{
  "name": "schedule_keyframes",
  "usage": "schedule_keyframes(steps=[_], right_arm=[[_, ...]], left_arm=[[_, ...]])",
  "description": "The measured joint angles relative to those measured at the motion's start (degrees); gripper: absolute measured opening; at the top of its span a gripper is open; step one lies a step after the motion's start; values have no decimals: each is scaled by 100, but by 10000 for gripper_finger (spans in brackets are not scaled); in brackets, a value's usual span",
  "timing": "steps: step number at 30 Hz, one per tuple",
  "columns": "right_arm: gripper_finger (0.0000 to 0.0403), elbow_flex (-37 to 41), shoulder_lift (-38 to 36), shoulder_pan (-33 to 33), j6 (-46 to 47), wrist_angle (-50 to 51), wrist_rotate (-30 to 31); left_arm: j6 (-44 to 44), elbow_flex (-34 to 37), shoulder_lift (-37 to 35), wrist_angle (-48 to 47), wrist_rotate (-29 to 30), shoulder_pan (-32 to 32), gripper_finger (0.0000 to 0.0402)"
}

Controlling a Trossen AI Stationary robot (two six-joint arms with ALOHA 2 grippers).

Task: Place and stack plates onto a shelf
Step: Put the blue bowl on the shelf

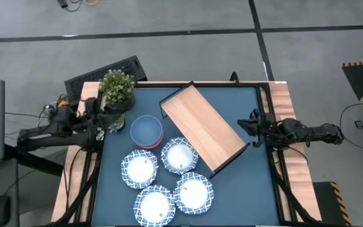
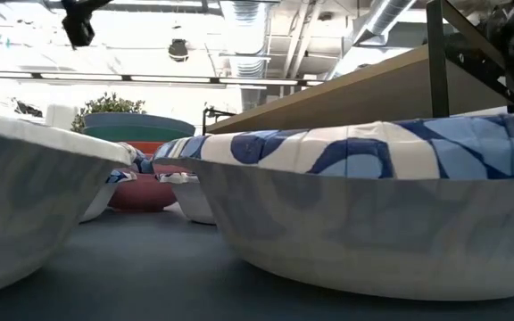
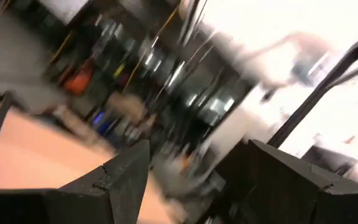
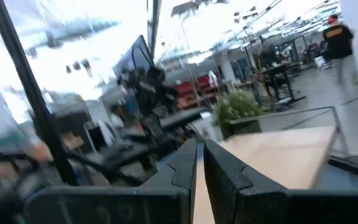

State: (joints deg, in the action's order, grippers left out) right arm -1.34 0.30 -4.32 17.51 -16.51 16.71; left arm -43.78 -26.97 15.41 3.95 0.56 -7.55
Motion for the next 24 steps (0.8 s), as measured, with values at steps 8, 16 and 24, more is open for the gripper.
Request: schedule_keyframes(steps=[8, 16, 24], right_arm=[[58, -10, 0, -2, 1277, -160, -3], [58, -20, 2, -2, 1291, 133, -6], [58, -26, 0, -2, 1305, 517, -17]], left_arm=[[994, -2336, 2400, -3785, -1122, 0, 254], [3697, -3779, 4374, -5927, -902, 380, 254], [4744, -3844, 5552, -6247, -574, 746, 254]])
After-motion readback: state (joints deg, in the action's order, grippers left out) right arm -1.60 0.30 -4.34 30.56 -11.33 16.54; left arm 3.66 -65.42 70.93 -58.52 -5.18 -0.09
